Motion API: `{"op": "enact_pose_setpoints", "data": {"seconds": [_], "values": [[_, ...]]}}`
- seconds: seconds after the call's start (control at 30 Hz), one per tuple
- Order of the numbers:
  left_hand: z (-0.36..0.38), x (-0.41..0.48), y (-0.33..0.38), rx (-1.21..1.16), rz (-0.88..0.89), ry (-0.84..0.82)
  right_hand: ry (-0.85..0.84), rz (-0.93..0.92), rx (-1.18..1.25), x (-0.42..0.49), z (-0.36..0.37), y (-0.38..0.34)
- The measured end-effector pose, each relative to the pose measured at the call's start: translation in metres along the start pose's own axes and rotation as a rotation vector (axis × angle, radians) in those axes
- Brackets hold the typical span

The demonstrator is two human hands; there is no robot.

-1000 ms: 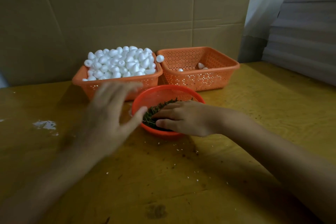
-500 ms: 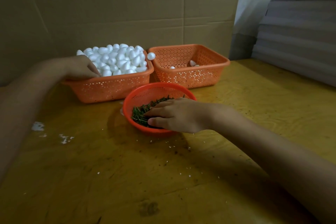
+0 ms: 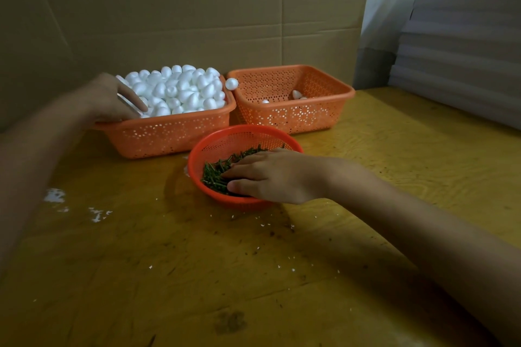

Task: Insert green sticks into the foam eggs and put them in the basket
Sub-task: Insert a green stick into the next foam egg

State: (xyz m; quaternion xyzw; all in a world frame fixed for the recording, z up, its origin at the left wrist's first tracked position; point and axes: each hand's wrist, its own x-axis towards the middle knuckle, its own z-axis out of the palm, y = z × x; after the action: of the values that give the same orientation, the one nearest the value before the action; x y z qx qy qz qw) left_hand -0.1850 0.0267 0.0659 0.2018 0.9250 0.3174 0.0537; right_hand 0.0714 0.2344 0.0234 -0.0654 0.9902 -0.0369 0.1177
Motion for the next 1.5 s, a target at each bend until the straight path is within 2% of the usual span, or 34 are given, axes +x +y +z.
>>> {"op": "enact_pose_setpoints", "data": {"seconds": [0.17,0.47,0.6,0.77,1.07,1.3,1.5], "values": [[0.006,0.000,0.006,0.052,0.034,-0.069,0.000,-0.001,-0.002,0.000,0.000,0.000],[0.018,0.000,0.006,-0.003,0.086,0.125,0.003,-0.008,-0.010,0.002,0.002,0.001],[0.019,-0.007,0.003,-0.133,0.050,0.244,0.001,-0.014,-0.008,0.002,0.003,0.002],[0.007,-0.012,0.000,-0.533,-0.062,0.294,0.013,-0.009,0.018,0.002,0.003,0.002],[0.017,-0.058,0.017,-1.170,0.047,0.183,0.018,-0.007,0.012,0.002,0.004,0.002],[0.060,-0.120,0.025,-1.283,0.114,-0.073,-0.003,-0.022,-0.046,0.003,0.004,0.003],[0.079,-0.152,0.025,-1.493,0.149,-0.201,0.006,-0.018,-0.030,0.003,0.005,0.004]]}}
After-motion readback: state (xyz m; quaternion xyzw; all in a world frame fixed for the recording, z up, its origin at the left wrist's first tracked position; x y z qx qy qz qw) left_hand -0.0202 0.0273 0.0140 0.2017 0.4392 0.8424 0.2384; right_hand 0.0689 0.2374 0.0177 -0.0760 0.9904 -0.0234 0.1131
